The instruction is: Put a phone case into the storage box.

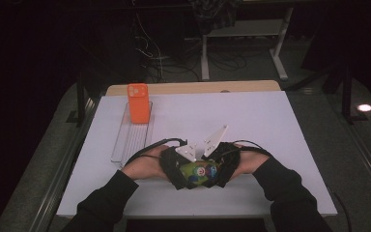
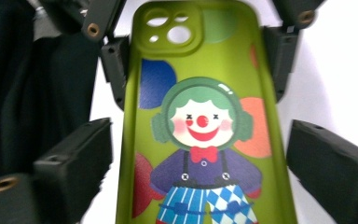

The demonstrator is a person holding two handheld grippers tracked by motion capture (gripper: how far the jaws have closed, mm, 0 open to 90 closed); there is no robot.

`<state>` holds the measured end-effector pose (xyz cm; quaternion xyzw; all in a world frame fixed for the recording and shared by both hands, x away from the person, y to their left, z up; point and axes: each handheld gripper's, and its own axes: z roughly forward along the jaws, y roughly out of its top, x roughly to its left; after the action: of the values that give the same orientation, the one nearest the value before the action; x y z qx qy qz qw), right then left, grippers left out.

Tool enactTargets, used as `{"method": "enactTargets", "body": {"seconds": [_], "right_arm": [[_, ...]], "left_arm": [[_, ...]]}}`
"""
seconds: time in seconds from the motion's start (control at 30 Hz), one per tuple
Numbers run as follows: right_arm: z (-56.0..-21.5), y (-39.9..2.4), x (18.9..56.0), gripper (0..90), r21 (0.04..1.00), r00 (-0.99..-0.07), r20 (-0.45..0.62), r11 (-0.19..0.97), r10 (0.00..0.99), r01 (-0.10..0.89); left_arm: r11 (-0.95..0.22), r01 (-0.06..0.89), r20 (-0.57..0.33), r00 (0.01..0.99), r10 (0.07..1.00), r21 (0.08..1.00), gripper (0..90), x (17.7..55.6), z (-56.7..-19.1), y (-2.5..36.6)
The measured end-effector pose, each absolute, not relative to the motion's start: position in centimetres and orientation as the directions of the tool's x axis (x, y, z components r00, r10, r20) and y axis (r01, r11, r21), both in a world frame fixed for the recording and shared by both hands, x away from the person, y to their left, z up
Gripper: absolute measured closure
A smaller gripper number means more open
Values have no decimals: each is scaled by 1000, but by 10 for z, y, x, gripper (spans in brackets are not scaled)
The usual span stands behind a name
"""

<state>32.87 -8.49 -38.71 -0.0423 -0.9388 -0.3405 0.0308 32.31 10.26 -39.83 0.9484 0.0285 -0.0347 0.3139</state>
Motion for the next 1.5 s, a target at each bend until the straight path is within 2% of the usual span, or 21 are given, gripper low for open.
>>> {"method": "enactTargets", "body": {"seconds": [0.23,0.27,0.43,0.5,0.77,0.9,1.2,1.5], "right_arm": [[-376,-111,337,18,687,-976,78,699,202,199],[-375,-117,336,23,680,-964,94,690,251,246],[-378,-137,340,26,696,-913,92,630,397,344],[-379,-140,336,22,702,-881,136,583,453,408],[-390,-158,330,20,734,-784,122,476,609,484],[-399,-162,324,0,744,-735,139,420,664,520],[-419,-163,311,0,757,-661,137,352,738,550],[-432,-158,312,1,765,-649,137,337,748,550]], "left_arm": [[-791,154,-56,987,150,593,157,326,-399,108],[-789,167,-56,984,167,592,157,326,-399,108],[-767,260,-37,955,294,586,157,332,-398,110],[-757,279,-35,946,321,591,157,334,-398,111],[-721,353,-35,909,416,597,157,337,-398,112],[-700,377,-41,894,446,606,156,336,-398,111],[-704,383,-36,891,453,598,156,337,-396,112],[-695,388,-49,890,454,605,156,337,-396,111]]}}
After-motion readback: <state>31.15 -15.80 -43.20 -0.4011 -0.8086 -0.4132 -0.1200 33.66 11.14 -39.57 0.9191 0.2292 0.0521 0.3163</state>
